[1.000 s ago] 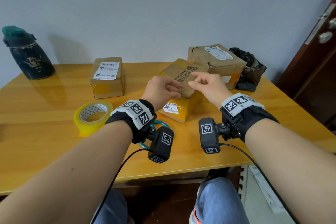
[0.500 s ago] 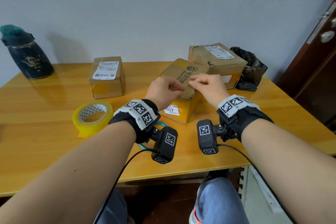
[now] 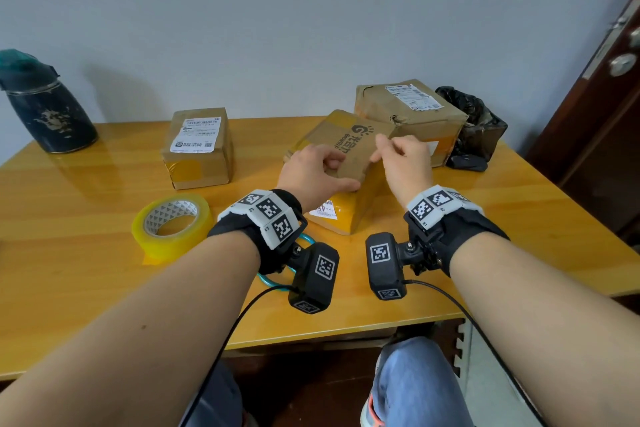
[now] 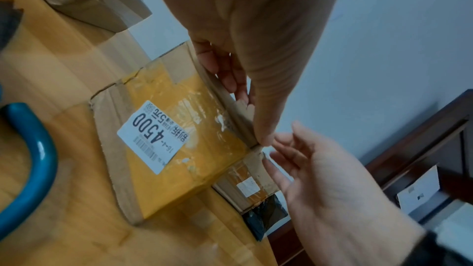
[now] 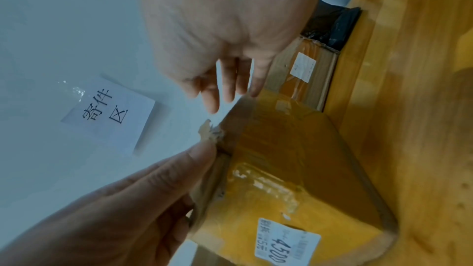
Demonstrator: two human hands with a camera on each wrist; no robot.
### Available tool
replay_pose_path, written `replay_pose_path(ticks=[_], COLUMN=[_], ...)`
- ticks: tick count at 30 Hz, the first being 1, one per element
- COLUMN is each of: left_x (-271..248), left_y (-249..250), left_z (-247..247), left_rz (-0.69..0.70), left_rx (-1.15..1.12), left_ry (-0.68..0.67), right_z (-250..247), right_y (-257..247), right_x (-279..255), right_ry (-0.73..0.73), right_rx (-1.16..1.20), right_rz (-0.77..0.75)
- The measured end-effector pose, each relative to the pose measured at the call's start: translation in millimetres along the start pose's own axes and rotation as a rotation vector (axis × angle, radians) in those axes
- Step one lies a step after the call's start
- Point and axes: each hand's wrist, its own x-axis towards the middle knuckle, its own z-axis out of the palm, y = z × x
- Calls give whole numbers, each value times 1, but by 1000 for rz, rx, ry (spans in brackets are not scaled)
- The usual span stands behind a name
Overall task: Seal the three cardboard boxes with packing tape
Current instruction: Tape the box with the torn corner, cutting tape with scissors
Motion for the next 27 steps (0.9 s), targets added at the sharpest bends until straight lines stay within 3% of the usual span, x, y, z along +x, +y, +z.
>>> replay_pose_path(ticks=[4, 9, 16, 21, 27], left_x=[3, 3, 2, 4, 7], left_y=[4, 5, 3, 2, 4], left_z=[-4, -8, -10, -8, -3], left_rz=[-55, -85, -90, -91, -105], left_rx=[-37, -230, -335, -335, -311], left_ry=[-83, -121, -149, -110, -60], right_z=[2, -2, -4, -6, -10], right_y=[4, 1, -2, -1, 5], right_x=[-4, -12, -15, -18, -17], right_ry=[-74, -150, -261, -298, -350], right_rx=[13, 168, 318, 232, 215], right_rz=[73, 113, 167, 112, 152])
